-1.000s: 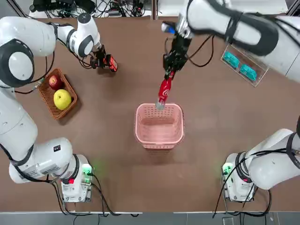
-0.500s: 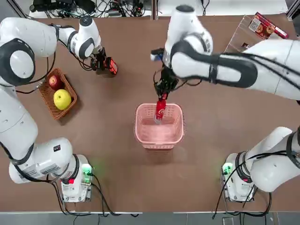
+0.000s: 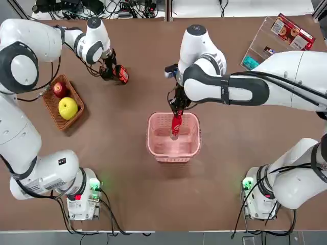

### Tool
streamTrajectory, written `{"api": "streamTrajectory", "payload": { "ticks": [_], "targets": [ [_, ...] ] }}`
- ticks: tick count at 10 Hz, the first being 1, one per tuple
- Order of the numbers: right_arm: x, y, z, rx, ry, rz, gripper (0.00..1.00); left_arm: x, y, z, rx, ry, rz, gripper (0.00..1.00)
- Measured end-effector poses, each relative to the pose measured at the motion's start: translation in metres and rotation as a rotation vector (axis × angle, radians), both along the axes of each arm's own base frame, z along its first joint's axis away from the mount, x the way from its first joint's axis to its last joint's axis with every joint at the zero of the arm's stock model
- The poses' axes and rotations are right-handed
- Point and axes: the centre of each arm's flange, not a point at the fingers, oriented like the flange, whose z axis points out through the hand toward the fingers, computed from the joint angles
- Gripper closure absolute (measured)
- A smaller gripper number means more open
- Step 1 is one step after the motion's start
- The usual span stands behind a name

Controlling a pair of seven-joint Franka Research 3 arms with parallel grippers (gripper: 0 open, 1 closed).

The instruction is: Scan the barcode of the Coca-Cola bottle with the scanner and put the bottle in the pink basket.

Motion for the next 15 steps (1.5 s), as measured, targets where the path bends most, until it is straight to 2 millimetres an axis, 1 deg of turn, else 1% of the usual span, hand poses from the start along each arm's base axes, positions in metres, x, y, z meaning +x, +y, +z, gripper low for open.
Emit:
{"api": "streamTrajectory", "payload": {
  "ticks": [1,3,5,7,8,9,10,11,12,13,14,15],
  "targets": [
    [-0.004,0.003,-0.003,-0.001,-0.004,-0.016,0.67,0.001,-0.001,0.001,0.006,-0.005,-0.036,0.00],
    [-0.012,0.005,-0.017,-0.006,-0.010,-0.027,0.67,0.008,0.002,0.009,0.020,-0.025,-0.169,0.00],
    [-0.014,0.006,-0.028,-0.024,-0.013,-0.014,0.67,0.023,0.015,0.028,0.043,-0.062,-0.311,0.00],
    [-0.018,0.010,-0.035,-0.044,-0.022,-0.013,0.67,0.033,0.040,0.045,0.095,-0.082,-0.489,0.00],
    [-0.018,0.011,-0.038,-0.044,-0.022,-0.015,0.67,0.038,0.060,0.052,0.126,-0.080,-0.602,0.00],
    [-0.017,0.011,-0.042,-0.044,-0.024,-0.019,0.67,0.045,0.088,0.063,0.131,-0.078,-0.696,0.00],
    [-0.015,0.013,-0.047,-0.043,-0.025,-0.025,0.66,0.054,0.120,0.083,0.113,-0.098,-0.769,0.00],
    [-0.014,0.014,-0.052,-0.044,-0.023,-0.031,0.59,0.061,0.147,0.109,0.103,-0.112,-0.855,0.00],
    [-0.013,0.014,-0.053,-0.043,-0.025,-0.037,0.54,0.065,0.170,0.139,0.104,-0.103,-0.949,0.00],
    [-0.013,0.014,-0.052,-0.042,-0.025,-0.038,0.44,0.067,0.188,0.175,0.100,-0.093,-1.003,0.00],
    [-0.012,0.014,-0.052,-0.042,-0.026,-0.042,0.41,0.069,0.199,0.217,0.087,-0.084,-1.052,0.00],
    [-0.011,0.015,-0.049,-0.037,-0.029,-0.046,0.40,0.068,0.210,0.261,0.081,-0.073,-1.096,0.00]
  ]
}}
